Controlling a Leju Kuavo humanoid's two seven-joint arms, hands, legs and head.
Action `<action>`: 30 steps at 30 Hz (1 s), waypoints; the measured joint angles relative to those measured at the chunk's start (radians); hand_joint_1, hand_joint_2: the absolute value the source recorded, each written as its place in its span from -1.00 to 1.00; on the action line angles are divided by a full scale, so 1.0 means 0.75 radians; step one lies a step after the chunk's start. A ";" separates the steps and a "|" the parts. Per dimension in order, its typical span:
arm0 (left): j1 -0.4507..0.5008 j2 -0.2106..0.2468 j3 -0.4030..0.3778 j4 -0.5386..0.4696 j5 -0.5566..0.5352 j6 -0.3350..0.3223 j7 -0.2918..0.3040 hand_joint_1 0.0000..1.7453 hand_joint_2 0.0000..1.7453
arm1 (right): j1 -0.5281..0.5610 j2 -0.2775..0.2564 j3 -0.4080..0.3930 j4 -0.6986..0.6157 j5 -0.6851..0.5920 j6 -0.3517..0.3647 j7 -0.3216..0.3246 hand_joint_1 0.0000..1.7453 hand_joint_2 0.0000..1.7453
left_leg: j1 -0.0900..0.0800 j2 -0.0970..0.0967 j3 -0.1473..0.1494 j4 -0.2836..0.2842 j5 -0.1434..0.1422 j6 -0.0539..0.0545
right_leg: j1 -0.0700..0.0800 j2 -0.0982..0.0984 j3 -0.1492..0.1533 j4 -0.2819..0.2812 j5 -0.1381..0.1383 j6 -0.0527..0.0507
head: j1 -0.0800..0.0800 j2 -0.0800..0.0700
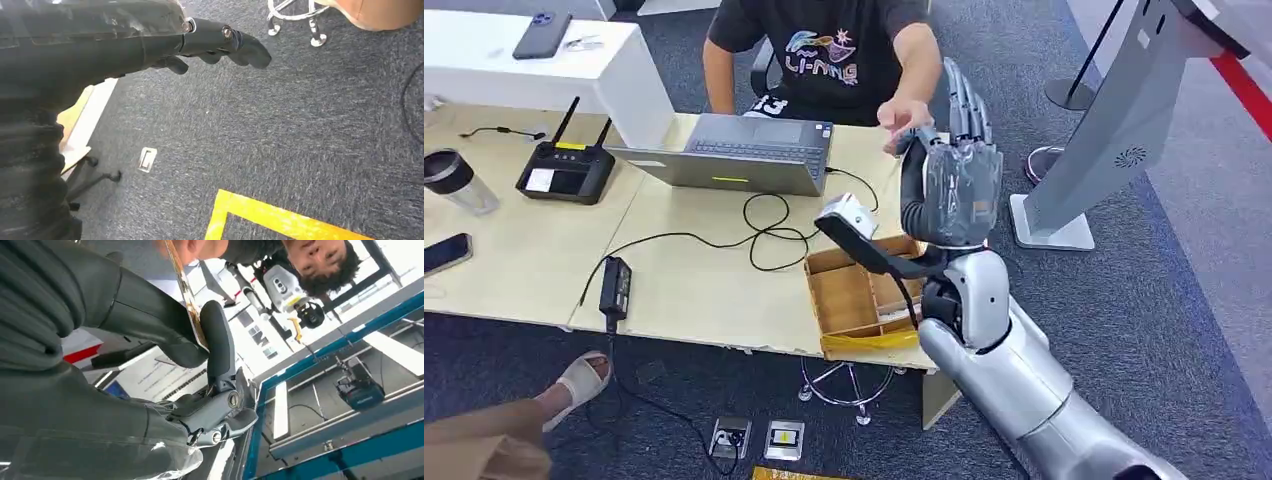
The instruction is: Pass the card to the sensor for recognition and then transmit it.
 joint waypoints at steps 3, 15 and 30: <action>0.000 0.000 0.000 0.001 -0.003 0.000 0.044 -1.00 1.00 | -0.075 0.032 -0.017 0.108 0.013 0.005 0.007 1.00 1.00 | 0.000 0.000 0.000 0.000 0.000 0.000 | 0.000 0.000 0.000 0.000 0.000 0.000 | 0.001 0.000; 0.000 0.006 0.002 0.011 0.002 0.000 0.156 -1.00 1.00 | -0.186 0.123 -0.066 0.463 0.000 0.028 0.070 1.00 1.00 | 0.000 0.000 0.000 0.000 0.000 0.000 | 0.000 0.000 0.000 0.000 0.000 0.000 | 0.001 0.000; -0.001 0.007 0.005 0.011 -0.003 0.000 0.149 -1.00 1.00 | -0.227 0.244 -0.039 0.657 0.176 0.114 0.134 -1.00 1.00 | 0.000 0.000 0.000 0.000 0.000 0.000 | 0.000 0.000 0.000 0.000 0.000 0.000 | 0.001 0.000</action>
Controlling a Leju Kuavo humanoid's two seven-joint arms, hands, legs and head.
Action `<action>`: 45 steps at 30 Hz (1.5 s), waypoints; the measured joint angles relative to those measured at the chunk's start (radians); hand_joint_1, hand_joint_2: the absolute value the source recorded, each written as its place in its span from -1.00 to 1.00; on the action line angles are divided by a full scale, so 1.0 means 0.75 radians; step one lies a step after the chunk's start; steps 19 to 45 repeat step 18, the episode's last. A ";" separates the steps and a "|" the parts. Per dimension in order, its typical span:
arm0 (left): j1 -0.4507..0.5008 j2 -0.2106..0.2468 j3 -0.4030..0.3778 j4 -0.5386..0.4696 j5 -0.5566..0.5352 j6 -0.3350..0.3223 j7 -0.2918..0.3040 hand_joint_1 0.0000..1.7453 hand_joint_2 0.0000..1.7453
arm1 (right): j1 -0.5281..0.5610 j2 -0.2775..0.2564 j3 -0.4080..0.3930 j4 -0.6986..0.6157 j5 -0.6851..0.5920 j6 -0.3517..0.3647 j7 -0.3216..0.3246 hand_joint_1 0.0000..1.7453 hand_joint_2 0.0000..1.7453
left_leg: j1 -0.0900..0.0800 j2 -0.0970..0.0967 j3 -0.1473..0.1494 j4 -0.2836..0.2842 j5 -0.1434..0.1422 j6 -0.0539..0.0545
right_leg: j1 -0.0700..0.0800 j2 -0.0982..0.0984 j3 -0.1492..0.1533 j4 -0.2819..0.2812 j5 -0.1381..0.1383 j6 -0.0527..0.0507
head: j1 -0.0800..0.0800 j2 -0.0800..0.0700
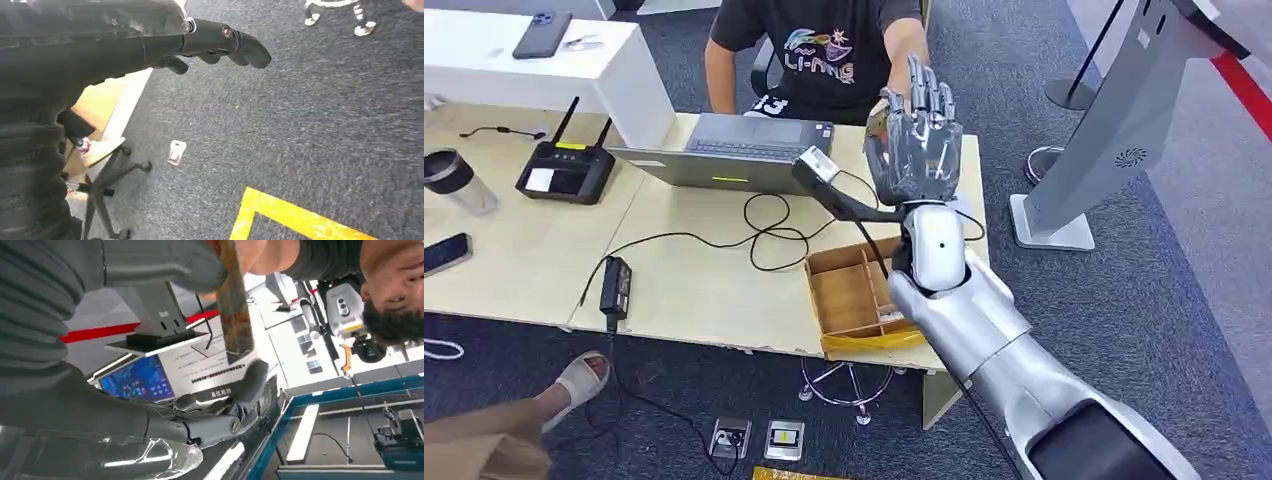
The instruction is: Pass the card to the sensor for recognition and then transmit it.
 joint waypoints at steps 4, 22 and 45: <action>0.001 0.002 0.000 0.000 -0.013 0.000 -0.010 -1.00 1.00 | 0.000 -0.039 -0.001 -0.019 0.101 0.091 0.054 -1.00 1.00 | 0.000 0.000 0.000 0.001 0.000 0.000 | 0.000 0.000 0.000 0.000 0.000 0.000 | 0.000 0.000; 0.009 0.006 -0.007 0.000 -0.019 -0.005 -0.128 -1.00 1.00 | 0.151 -0.388 -0.044 -0.520 0.259 0.430 0.149 -1.00 1.00 | 0.000 0.003 0.001 0.002 0.000 0.000 | -0.001 0.003 -0.002 -0.001 0.000 0.001 | -0.001 0.000; 0.009 0.006 -0.007 0.000 -0.019 -0.005 -0.128 -1.00 1.00 | 0.151 -0.388 -0.044 -0.520 0.259 0.430 0.149 -1.00 1.00 | 0.000 0.003 0.001 0.002 0.000 0.000 | -0.001 0.003 -0.002 -0.001 0.000 0.001 | -0.001 0.000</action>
